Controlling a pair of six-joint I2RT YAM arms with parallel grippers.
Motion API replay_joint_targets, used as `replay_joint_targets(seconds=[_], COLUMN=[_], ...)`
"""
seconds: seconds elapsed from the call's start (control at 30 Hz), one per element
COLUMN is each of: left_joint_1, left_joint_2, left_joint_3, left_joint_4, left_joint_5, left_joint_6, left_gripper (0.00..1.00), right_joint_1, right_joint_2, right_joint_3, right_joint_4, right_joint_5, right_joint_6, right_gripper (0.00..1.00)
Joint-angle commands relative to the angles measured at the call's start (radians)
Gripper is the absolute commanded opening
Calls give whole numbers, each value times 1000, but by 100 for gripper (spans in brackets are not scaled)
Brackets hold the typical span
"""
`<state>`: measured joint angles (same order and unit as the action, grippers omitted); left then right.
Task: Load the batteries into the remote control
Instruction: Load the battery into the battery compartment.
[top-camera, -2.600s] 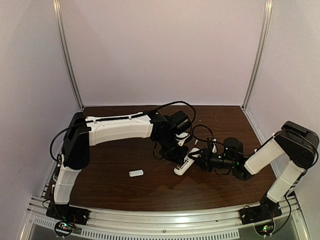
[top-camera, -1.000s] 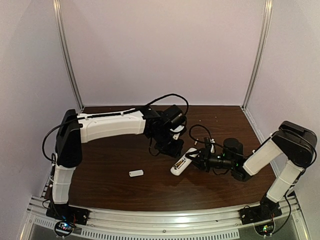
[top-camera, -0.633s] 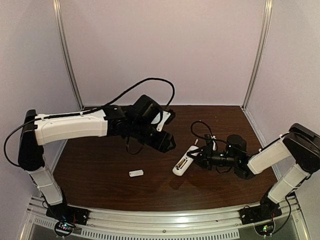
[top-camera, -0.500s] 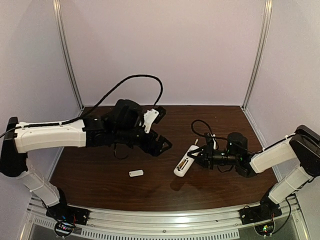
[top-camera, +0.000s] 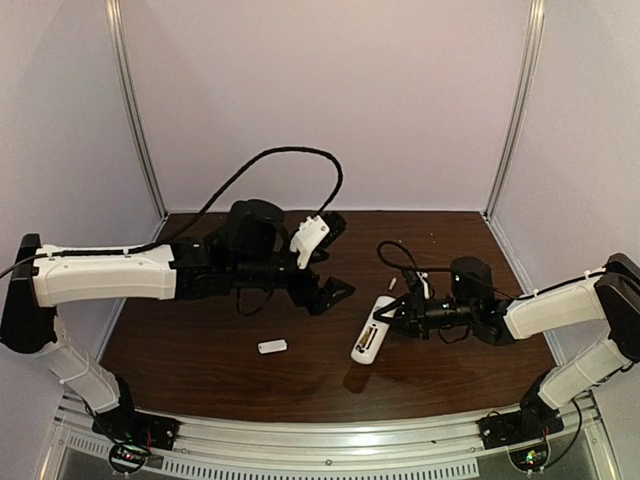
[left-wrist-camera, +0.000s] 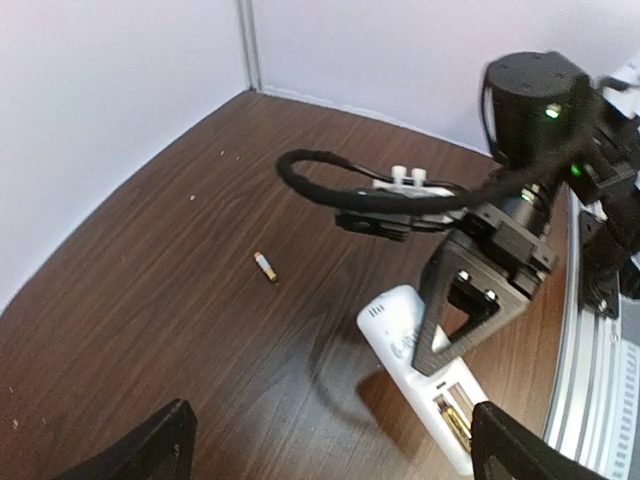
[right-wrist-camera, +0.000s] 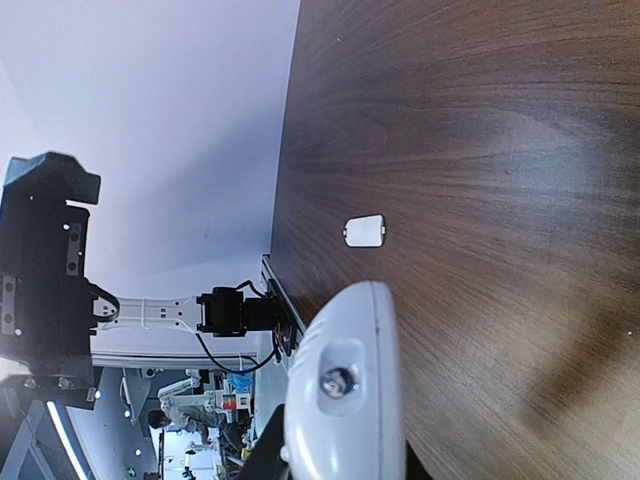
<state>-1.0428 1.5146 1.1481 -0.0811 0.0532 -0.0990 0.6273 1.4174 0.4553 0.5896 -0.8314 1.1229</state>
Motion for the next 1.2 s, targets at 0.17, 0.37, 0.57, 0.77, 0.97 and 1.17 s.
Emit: replay_joint_targets(seconds=[0.17, 0.37, 0.57, 0.77, 0.97, 1.17], left_joint_1=[-17, -28, -123, -196, -227, -227], left_joint_2=[35, -94, -77, 9, 66, 103], left_joint_3=[4, -119, -130, -54, -20, 10], left_joint_4=[0, -21, -99, -163, -169, -175], left_joint_5=[22, 200, 227, 208, 173, 160], left_joint_6=[-229, 219, 530, 643, 679, 689], left_gripper=[98, 97, 82, 58, 50, 43], right_joint_1=[-4, -4, 0, 12, 27, 39], right_joint_2=[8, 12, 11, 26, 37, 40], right_joint_3=[10, 45, 104, 148, 151, 150], right_joint_4=[67, -8, -157, -236, -226, -217], right_joint_5=[-24, -108, -182, -207, -212, -210], right_joint_6=[9, -65, -175, -235, -232, -224], right_gripper=[1, 1, 1, 1, 1, 1])
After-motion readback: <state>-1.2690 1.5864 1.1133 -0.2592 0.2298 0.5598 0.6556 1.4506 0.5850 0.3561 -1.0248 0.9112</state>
